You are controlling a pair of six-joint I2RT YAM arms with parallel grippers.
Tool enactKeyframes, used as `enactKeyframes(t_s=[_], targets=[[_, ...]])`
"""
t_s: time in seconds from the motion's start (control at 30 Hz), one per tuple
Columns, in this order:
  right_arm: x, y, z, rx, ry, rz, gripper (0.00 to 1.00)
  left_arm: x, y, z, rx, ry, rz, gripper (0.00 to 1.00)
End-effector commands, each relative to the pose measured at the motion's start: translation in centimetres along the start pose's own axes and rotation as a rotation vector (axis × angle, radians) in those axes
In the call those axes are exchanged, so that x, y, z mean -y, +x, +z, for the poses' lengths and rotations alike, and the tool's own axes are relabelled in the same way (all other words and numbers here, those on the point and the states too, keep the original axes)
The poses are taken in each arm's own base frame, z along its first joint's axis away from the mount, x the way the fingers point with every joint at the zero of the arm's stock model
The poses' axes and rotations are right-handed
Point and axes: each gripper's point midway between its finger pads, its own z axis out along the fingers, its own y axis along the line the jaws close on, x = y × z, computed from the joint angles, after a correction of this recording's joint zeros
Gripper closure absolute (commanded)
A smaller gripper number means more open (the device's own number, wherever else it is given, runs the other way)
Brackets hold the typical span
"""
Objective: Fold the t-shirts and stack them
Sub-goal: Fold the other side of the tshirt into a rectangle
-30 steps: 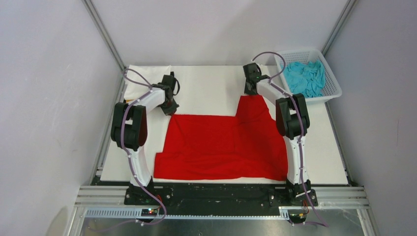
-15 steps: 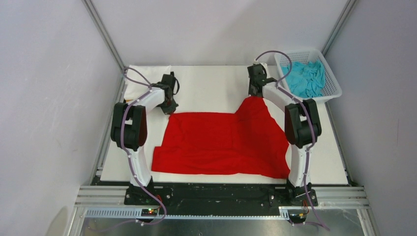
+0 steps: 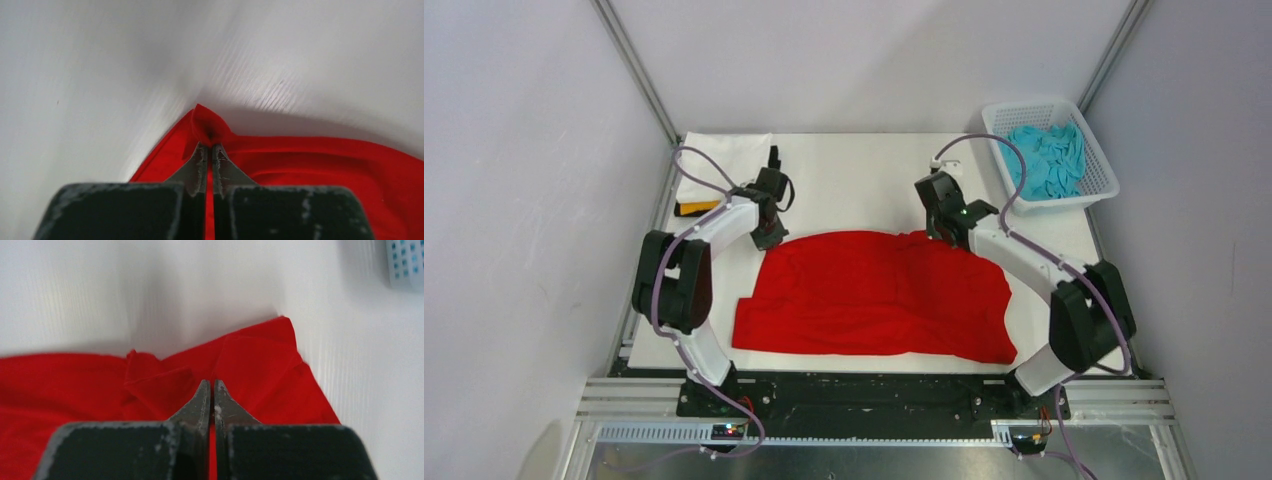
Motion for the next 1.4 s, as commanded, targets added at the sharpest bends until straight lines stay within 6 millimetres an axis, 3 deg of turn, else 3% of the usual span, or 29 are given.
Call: enactKeyframes(t_s=[0.0, 0.17, 0.47, 0.73, 0.97, 1.23, 1.33, 1.37], targets=[[1.8, 0.2, -4.0, 0.056, 0.047, 0.034, 1.0, -0.5, -0.7, -1.9, 0.073, 0.007, -0.019, 0.97], [2.8, 1.7, -6.5, 0.061, 0.043, 0.023, 1.0, -0.8, -0.1, -2.9, 0.096, 0.018, -0.013, 0.95], [3.8, 4.0, -9.1, 0.051, 0.011, 0.008, 1.0, -2.5, 1.0, -4.5, 0.146, 0.012, -0.03, 0.95], [2.6, 6.2, -11.0, 0.015, -0.113, -0.019, 1.0, -3.7, 2.9, -5.3, 0.182, 0.003, -0.033, 0.93], [3.1, 8.2, -12.2, -0.02, -0.105, -0.058, 1.0, -4.3, 4.5, -6.0, 0.22, 0.004, -0.019, 0.92], [2.1, 12.0, -13.2, -0.109, -0.131, -0.135, 1.0, -5.9, 6.2, -5.5, 0.225, -0.026, -0.004, 0.84], [1.7, 14.5, -13.8, -0.184, -0.141, -0.143, 1.0, -6.6, 7.8, -5.2, 0.189, -0.011, 0.005, 0.76], [1.6, 15.8, -14.3, -0.22, -0.153, -0.166, 0.95, -7.3, 8.8, -4.9, 0.169, -0.015, 0.019, 0.72]])
